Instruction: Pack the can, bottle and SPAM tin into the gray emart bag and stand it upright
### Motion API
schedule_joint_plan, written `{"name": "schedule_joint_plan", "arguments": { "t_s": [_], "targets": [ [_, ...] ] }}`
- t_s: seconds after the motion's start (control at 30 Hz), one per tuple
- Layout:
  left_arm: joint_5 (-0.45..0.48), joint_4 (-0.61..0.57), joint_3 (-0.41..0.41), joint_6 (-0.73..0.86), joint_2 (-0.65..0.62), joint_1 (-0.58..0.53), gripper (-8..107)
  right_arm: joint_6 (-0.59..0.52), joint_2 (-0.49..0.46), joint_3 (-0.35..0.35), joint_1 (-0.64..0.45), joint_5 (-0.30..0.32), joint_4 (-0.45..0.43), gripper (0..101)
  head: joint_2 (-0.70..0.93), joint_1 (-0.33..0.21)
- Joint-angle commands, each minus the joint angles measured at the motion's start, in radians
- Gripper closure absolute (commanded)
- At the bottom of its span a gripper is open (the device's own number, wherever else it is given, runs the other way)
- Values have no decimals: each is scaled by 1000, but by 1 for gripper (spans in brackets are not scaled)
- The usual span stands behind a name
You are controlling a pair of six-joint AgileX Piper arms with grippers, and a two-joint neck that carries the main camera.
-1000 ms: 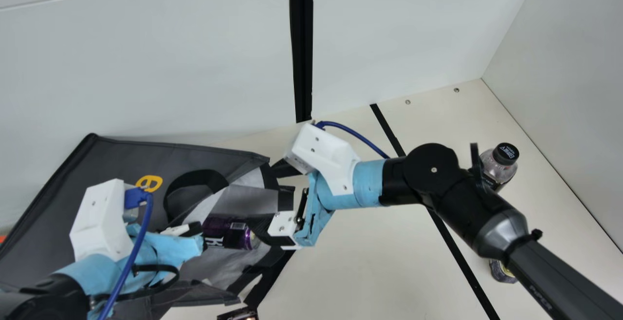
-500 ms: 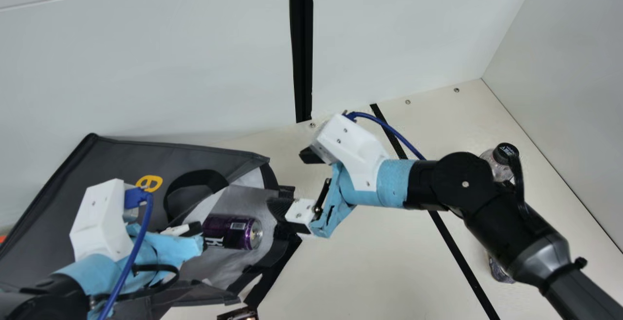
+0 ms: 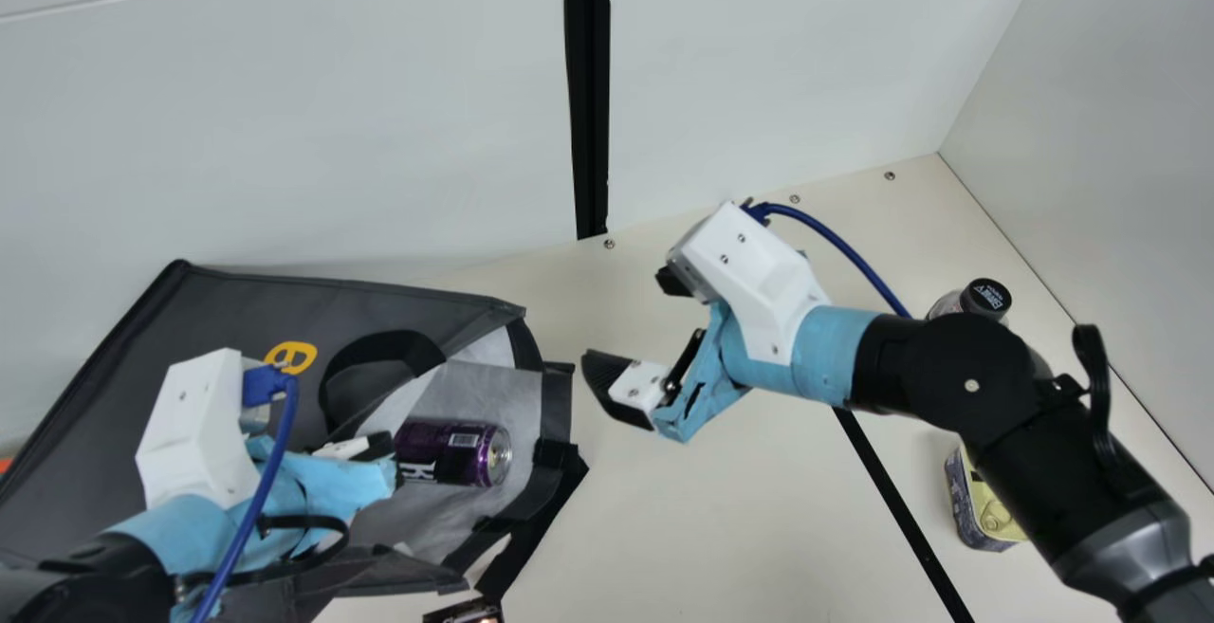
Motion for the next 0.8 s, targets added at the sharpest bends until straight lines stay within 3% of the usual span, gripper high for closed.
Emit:
{"name": "schedule_joint_plan", "arguments": {
  "t_s": [0.0, 0.4, 0.77],
  "targets": [
    [0, 0, 0, 0, 0, 0, 107, 17, -7, 0, -15, -5, -27, 6, -1, -23],
    [0, 0, 0, 0, 0, 0, 107, 147, -64, -8, -112, -8, -193, 6, -1, -23],
    [0, 0, 0, 0, 0, 0, 107, 317, -109, -28, -169, 2, -417, 6, -1, -23]
  ]
}}
